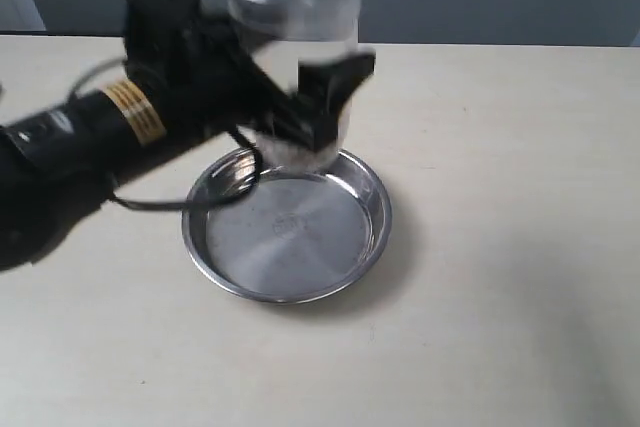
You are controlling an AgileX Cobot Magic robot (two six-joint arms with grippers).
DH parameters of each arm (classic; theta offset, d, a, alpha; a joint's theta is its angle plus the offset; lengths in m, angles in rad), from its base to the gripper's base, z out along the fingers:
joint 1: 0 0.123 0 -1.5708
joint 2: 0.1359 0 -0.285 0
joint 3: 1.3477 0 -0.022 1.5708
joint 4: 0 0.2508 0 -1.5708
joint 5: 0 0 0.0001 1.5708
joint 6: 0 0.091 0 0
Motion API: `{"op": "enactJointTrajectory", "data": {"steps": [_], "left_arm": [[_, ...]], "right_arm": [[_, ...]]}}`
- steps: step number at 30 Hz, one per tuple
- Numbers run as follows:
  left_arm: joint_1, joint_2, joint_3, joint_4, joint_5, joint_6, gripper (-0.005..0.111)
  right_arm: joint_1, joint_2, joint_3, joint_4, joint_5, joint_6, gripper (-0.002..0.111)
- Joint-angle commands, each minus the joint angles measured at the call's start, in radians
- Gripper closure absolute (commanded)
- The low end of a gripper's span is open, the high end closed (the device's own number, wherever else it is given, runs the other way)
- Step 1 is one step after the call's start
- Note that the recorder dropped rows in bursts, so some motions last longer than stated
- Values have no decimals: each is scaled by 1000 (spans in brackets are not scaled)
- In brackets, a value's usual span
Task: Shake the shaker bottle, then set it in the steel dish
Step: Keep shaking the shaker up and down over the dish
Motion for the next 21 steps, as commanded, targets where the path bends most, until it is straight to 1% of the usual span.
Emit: {"op": "enactJointTrajectory", "data": {"steps": [1,3,5,7,8,11,13,14,16,17,18,19,20,21], "left_arm": [[0,55,11,-48,48,19,106],[0,195,51,-109,-4,19,106],[0,254,56,-111,-50,-1,106],[0,197,48,-22,-65,-56,106],[0,136,34,24,-65,-65,106],[0,-44,-2,83,-36,-69,106],[0,-36,21,69,-25,-63,106],[0,0,37,57,-22,-56,106],[0,134,72,-48,-32,-57,106],[0,189,83,-76,-59,-96,106],[0,215,89,-54,-120,-159,106],[0,215,94,21,-207,-208,106],[0,195,94,110,-287,-224,106],[0,158,80,168,-376,-222,106]], "right_arm": [[-3,-5,1,-2,-8,0,109],[-3,-5,1,-2,-8,0,109],[-3,-5,1,-2,-8,0,109],[-3,-5,1,-2,-8,0,109],[-3,-5,1,-2,-8,0,109],[-3,-5,1,-2,-8,0,109],[-3,-5,1,-2,-8,0,109],[-3,-5,1,-2,-8,0,109],[-3,-5,1,-2,-8,0,109],[-3,-5,1,-2,-8,0,109],[-3,-5,1,-2,-8,0,109],[-3,-5,1,-2,-8,0,109],[-3,-5,1,-2,-8,0,109],[-3,-5,1,-2,-8,0,109]]}}
